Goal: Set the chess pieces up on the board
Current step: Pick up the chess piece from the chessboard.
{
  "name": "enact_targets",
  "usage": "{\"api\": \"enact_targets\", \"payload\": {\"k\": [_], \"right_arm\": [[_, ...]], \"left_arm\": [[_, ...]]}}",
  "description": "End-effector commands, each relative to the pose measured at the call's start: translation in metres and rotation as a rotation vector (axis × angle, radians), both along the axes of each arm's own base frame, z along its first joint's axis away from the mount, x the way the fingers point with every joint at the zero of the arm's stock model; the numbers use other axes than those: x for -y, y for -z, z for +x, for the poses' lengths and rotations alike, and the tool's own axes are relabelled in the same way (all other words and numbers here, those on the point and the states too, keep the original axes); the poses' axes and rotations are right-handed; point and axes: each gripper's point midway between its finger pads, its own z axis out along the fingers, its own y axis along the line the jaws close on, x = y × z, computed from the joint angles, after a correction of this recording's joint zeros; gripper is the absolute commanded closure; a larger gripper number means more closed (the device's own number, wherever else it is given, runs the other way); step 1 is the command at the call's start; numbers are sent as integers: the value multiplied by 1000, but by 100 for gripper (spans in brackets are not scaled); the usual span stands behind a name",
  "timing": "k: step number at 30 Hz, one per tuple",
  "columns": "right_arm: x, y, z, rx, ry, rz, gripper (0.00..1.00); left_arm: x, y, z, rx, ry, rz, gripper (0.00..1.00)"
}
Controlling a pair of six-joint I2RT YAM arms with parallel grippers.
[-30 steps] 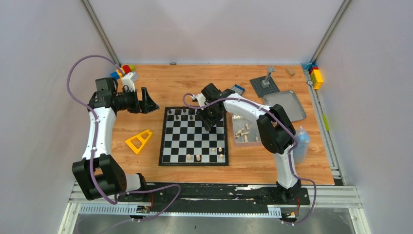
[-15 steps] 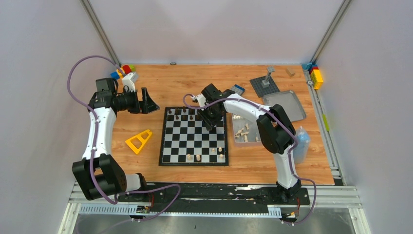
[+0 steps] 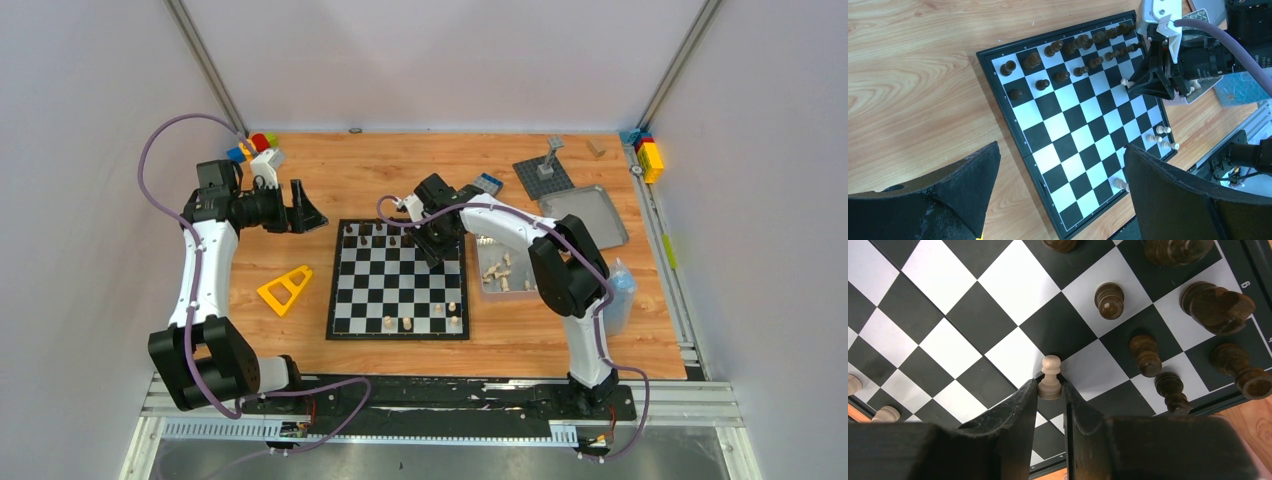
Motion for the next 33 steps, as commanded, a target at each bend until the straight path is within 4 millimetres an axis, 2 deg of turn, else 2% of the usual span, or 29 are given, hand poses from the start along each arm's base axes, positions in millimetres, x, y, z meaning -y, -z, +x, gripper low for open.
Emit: {"api": "enact_targets", "payload": {"k": [1, 7, 10, 14, 17, 21, 26, 30, 33], "right_arm": [[1, -15, 6, 58, -5, 7, 76], [0, -25, 9, 90, -41, 21, 89], [-5, -42, 4, 115, -110, 85, 94], [-17, -69, -16, 119, -226, 219, 95], [-26, -92, -33, 114, -296, 334, 96], [-37, -130, -45, 170, -356, 474, 96], [-48, -169, -52, 216, -412, 592, 96], [-52, -189, -53, 238, -421, 641, 96], [-53, -196, -54, 249, -417, 655, 96]], "left_arm": [[0, -6, 1, 22, 6, -19, 0], [6, -9, 1, 48, 48, -44, 0], [14, -14, -2, 81, 93, -77, 0], [26, -20, -5, 134, 167, -114, 1], [44, -23, -10, 166, 254, -144, 3], [74, -27, -21, 159, 367, -218, 9], [128, -35, -39, 124, 552, -273, 15], [154, -45, -44, 86, 629, -330, 21], [164, -49, -44, 46, 655, -367, 27]]}}
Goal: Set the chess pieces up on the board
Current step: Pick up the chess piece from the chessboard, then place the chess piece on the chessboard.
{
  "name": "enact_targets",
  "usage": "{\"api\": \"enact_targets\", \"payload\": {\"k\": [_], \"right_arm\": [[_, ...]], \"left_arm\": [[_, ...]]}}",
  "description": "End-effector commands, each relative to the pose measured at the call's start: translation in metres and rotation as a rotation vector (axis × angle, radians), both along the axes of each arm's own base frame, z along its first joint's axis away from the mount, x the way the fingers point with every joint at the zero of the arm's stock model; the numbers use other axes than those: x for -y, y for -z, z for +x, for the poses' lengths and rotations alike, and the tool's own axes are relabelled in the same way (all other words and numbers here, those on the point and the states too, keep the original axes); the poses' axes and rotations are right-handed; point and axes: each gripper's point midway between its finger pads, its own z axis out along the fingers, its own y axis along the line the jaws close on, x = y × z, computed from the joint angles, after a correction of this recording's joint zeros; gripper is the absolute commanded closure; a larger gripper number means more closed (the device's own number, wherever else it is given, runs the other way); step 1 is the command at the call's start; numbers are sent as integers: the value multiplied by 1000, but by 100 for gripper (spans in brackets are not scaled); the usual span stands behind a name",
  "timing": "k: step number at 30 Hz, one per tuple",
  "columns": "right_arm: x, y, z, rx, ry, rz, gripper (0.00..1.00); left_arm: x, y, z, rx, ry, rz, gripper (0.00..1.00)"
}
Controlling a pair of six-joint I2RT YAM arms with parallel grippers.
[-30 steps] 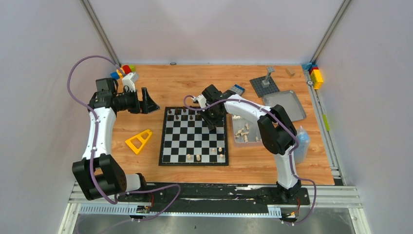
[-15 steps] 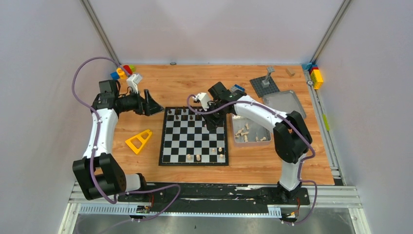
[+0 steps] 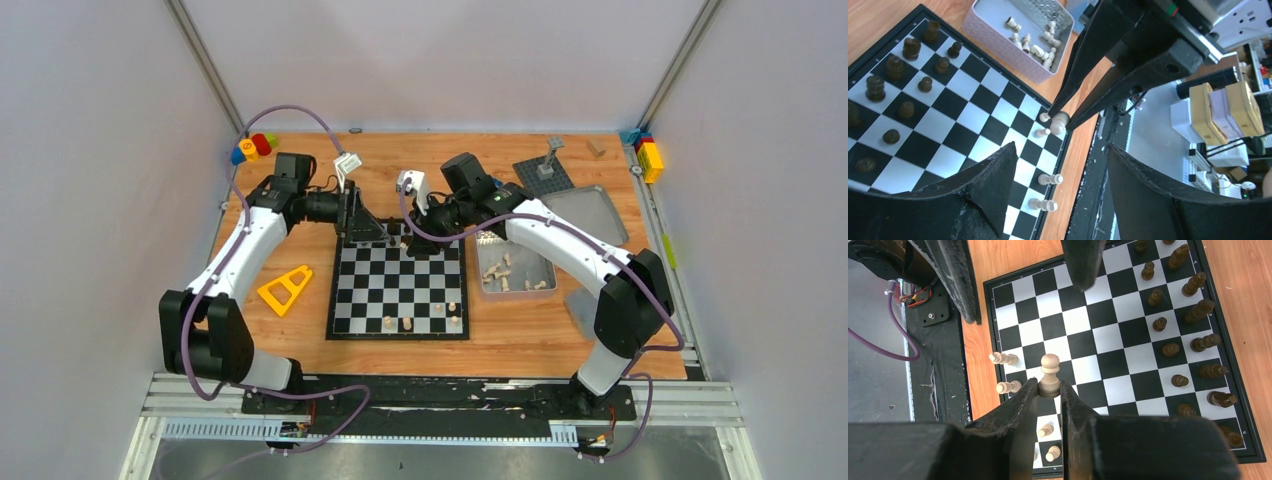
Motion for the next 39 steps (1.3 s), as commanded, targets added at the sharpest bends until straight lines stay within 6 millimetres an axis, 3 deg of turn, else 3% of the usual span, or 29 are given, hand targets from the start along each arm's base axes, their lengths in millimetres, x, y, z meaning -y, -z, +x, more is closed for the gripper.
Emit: {"api": "enact_targets", "payload": {"k": [1, 10, 25, 33, 35, 39], "right_arm": [[-10, -47, -1, 69, -34, 125, 97], [-10, -54, -5, 71, -34, 149, 97], [-8, -55, -5, 74, -23, 152, 97], [-8, -52, -5, 67, -21, 146, 96], [-8, -51, -4, 67, -15, 143, 90], [-1, -45, 3, 85, 29, 114, 59]], "left_arm": [[17, -29, 2, 7, 67, -80, 29], [36, -14, -2, -45, 111, -57, 44], [45, -9, -7, -52, 143, -51, 58], [46, -11, -8, -53, 153, -59, 80], [46, -11, -9, -52, 155, -59, 87], [42, -10, -10, -23, 147, -12, 96]]}}
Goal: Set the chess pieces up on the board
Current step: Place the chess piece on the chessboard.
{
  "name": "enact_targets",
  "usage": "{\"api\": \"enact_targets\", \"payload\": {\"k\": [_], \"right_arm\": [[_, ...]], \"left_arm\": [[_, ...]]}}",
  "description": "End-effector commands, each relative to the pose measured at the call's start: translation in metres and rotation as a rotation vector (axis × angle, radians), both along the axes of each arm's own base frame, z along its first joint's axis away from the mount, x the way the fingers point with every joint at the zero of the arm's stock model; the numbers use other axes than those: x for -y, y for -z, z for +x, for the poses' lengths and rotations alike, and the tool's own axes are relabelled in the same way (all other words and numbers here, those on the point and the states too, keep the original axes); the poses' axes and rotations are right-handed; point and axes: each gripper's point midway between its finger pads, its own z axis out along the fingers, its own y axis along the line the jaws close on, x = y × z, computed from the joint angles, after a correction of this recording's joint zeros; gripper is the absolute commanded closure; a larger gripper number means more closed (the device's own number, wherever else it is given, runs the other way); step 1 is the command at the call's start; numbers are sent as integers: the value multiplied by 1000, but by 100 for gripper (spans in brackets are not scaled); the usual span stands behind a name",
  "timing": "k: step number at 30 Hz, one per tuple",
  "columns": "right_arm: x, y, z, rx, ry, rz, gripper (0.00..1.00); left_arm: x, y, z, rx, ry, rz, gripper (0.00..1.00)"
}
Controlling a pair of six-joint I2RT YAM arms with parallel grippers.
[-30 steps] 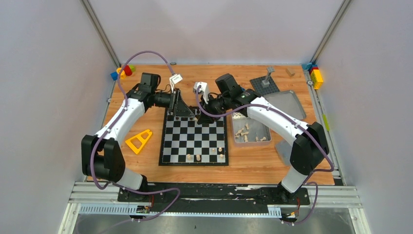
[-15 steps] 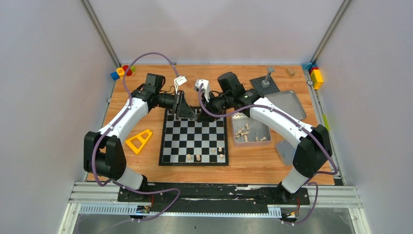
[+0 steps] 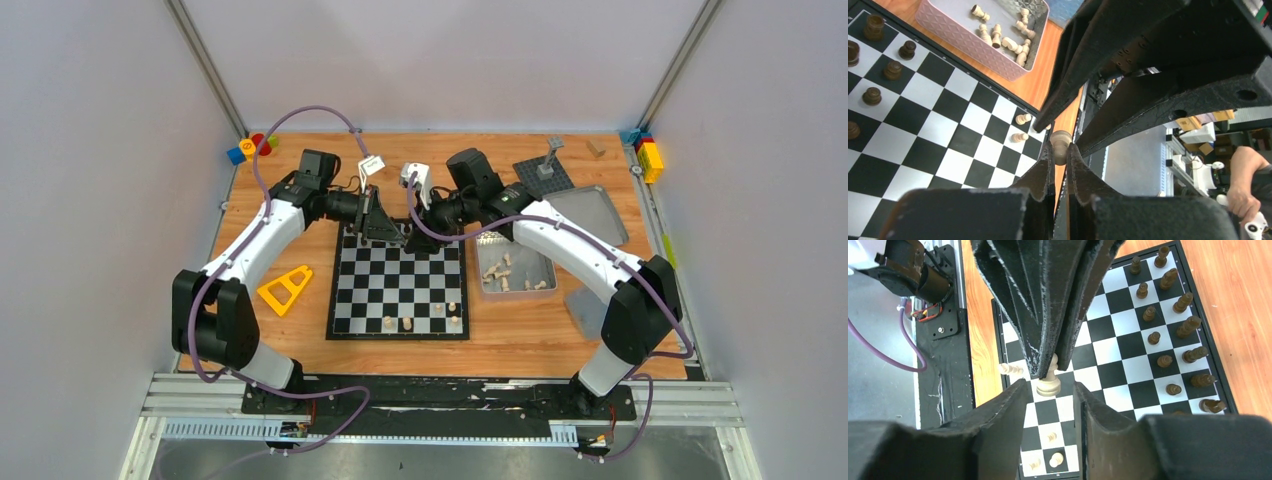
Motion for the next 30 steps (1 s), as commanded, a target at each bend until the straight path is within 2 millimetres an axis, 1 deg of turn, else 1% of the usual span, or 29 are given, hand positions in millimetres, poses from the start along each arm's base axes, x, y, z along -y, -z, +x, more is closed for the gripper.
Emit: {"api": "enact_targets", "payload": {"k": [1, 2, 3, 4, 5, 7, 8, 9, 10, 11, 12, 13, 14, 15, 16, 17, 18, 19, 20, 21, 22, 24, 27, 29, 30], "right_arm": [[7, -17, 7, 70, 38, 30, 56], [11, -18, 8, 78, 45, 31, 54], [16, -16, 9, 79, 54, 25, 52], [22, -18, 10, 87, 63, 23, 51], [29, -18, 10, 99, 67, 19, 50], [44, -17, 12, 111, 93, 1, 48], [52, -17, 14, 120, 110, -4, 48], [60, -16, 16, 125, 127, -10, 48], [69, -15, 18, 129, 146, -14, 48], [76, -13, 20, 132, 164, -19, 48], [84, -11, 22, 133, 182, -24, 48], [90, -11, 24, 138, 198, -27, 48], [95, -9, 25, 140, 211, -32, 48], [101, -6, 25, 140, 222, -38, 48], [105, -6, 27, 143, 233, -39, 48], [108, -3, 27, 139, 240, -44, 48], [111, 0, 27, 135, 247, -49, 48], [113, 2, 27, 130, 252, -53, 48], [115, 6, 27, 124, 256, -59, 48], [117, 9, 27, 118, 260, -63, 48], [119, 12, 26, 111, 263, -68, 48], [123, 19, 26, 103, 271, -79, 48], [129, 26, 26, 92, 285, -91, 48], [132, 29, 25, 89, 290, -98, 48], [133, 31, 24, 88, 293, -103, 48]], "left_arm": [[-2, -14, 3, 115, 16, 27, 97], [-6, -8, 4, 135, 7, 70, 97], [-8, -8, 4, 158, 1, 93, 97], [-15, 0, 5, 180, -7, 148, 96], [-18, 1, 5, 202, -14, 178, 96], [-37, 20, 2, 231, -33, 316, 94], [-43, 23, 1, 281, -29, 352, 93], [-55, 37, -1, 285, -44, 428, 93], [-62, 38, -3, 333, -45, 460, 93], [-74, 56, -5, 332, -59, 533, 92], [-80, 56, -8, 374, -64, 559, 92], [-91, 73, -12, 370, -70, 619, 92], [-97, 74, -15, 402, -74, 640, 92], [-107, 89, -18, 396, -81, 695, 92], [-113, 99, -25, 399, -78, 721, 92], [-120, 104, -24, 413, -92, 758, 91], [-124, 113, -29, 412, -90, 777, 92], [-128, 116, -27, 427, -102, 799, 91], [-132, 125, -33, 421, -97, 811, 91], [-134, 128, -32, 430, -103, 820, 91], [-136, 136, -37, 420, -94, 828, 91], [-137, 141, -38, 423, -90, 835, 91], [-138, 140, -37, 430, -81, 840, 91], [-138, 142, -37, 439, -63, 841, 91], [-139, 146, -38, 435, -54, 846, 91]]}}
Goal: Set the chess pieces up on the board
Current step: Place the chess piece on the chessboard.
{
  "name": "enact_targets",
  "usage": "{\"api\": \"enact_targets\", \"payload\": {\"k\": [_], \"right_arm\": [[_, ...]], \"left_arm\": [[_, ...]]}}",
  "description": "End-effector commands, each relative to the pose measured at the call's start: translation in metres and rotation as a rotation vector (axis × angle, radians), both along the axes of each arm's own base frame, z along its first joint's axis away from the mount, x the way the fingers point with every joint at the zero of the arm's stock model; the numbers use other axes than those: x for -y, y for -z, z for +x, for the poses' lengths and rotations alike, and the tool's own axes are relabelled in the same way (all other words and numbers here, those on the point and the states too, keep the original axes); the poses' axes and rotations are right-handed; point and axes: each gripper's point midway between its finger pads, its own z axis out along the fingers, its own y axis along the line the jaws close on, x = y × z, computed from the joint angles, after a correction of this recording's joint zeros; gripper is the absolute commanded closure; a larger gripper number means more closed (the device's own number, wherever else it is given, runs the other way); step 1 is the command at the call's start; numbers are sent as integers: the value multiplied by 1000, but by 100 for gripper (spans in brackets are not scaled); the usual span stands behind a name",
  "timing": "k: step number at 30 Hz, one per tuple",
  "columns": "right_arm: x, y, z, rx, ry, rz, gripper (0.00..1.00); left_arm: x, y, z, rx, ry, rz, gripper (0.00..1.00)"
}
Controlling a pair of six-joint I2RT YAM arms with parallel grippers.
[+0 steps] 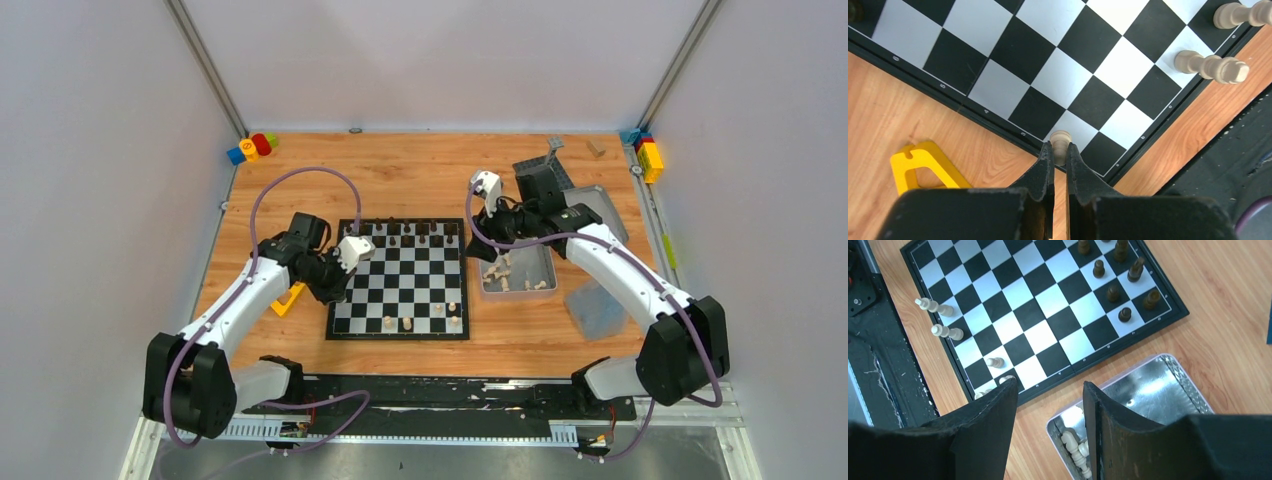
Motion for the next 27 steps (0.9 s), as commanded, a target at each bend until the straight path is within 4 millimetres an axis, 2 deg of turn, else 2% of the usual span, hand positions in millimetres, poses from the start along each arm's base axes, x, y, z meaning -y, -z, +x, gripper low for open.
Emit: {"api": "enact_targets", "payload": {"k": [1, 5, 10, 27], "right_arm": [[8, -7, 1, 56, 7, 0, 48], [11, -1, 0, 46, 12, -6, 48], [12, 3, 1, 38, 17, -6, 48], [19, 16, 6, 12, 42, -8, 49]], "left_arm": [[-1, -4, 15, 90, 59, 20, 91], [-1, 8, 9, 42, 99, 26, 91], [3, 14, 0, 13, 158, 8, 90], [3, 20, -15, -47, 208, -4, 88]]}}
